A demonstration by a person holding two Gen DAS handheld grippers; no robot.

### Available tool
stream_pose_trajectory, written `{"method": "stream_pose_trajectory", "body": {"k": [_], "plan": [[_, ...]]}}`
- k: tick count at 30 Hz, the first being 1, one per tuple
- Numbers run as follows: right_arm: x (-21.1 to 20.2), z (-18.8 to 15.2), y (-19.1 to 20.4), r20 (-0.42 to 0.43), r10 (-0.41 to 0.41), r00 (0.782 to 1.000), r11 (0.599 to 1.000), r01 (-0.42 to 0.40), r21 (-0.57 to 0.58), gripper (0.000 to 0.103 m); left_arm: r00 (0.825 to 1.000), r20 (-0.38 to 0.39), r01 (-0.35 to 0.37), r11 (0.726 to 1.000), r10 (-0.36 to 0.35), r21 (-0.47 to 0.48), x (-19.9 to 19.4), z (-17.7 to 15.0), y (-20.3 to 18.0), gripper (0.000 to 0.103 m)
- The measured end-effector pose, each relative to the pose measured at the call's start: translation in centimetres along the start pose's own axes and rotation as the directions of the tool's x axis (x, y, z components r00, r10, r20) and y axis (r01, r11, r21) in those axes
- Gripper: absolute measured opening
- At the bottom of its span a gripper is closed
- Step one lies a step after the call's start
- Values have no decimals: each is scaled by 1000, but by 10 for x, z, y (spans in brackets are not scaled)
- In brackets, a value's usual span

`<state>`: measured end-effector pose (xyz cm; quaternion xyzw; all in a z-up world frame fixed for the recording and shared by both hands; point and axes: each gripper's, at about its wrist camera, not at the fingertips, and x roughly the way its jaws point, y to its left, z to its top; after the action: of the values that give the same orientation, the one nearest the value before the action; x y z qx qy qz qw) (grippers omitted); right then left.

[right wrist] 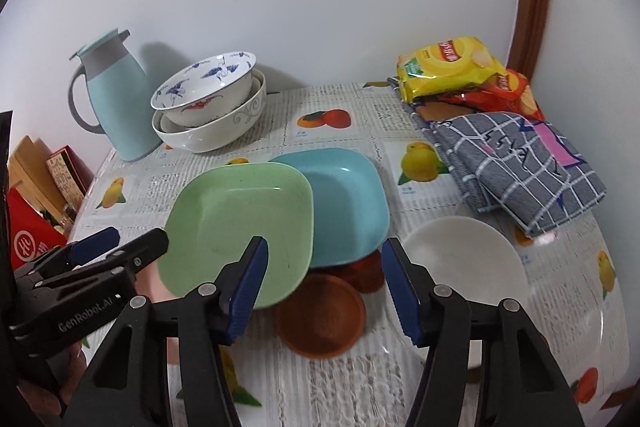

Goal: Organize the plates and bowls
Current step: 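Move both tools to the green square plate rim and close on it, then lift the green plate with both tools and lower it onto the pink plate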

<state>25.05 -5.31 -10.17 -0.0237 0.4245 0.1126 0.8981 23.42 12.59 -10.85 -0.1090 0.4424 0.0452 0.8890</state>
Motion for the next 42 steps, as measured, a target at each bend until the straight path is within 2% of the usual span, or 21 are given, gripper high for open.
{"method": "stream_pose_trajectory", "body": {"k": [3, 6, 12, 18, 20, 23, 25, 27, 34, 42], "plan": [[15, 2, 3, -13, -1, 1000, 1000, 1, -7, 55, 1000, -14, 5, 1000, -5, 0, 15, 3, -2, 67], [30, 5, 4, -34, -1, 999, 1000, 1, -12, 52, 1000, -27, 12, 1000, -12, -5, 27, 6, -5, 59], [54, 11, 2, -60, -11, 998, 1000, 10, -25, 51, 1000, -27, -7, 1000, 7, -1, 41, 16, -8, 58], [72, 13, 5, -93, -11, 996, 1000, 8, -28, 51, 998, -67, -15, 1000, 14, -8, 62, 21, -3, 44], [76, 12, 7, -100, -5, 995, 1000, 2, -29, 47, 998, -68, -18, 1000, 17, -12, 65, 20, -2, 43], [84, 11, 11, -127, 4, 992, 999, -8, -32, 30, 998, -64, -24, 1000, 24, -13, 65, 20, 0, 37], [88, 12, 13, -147, 11, 989, 999, -16, -31, 23, 998, -67, -17, 1000, 16, -16, 65, 20, 1, 23], [90, 11, 17, -154, 16, 988, 999, -22, -37, 15, 997, -74, -8, 1000, 7, -19, 66, 20, 2, 16], [86, 7, 20, -139, 15, 990, 1000, -19, -24, 13, 998, -60, -8, 1000, 7, -22, 54, 18, 8, 9], [54, 9, 22, -84, 29, 996, 1000, -30, -8, 11, 1000, -17, -1, 1000, 0, -23, 20, 14, 6, 9]]}}
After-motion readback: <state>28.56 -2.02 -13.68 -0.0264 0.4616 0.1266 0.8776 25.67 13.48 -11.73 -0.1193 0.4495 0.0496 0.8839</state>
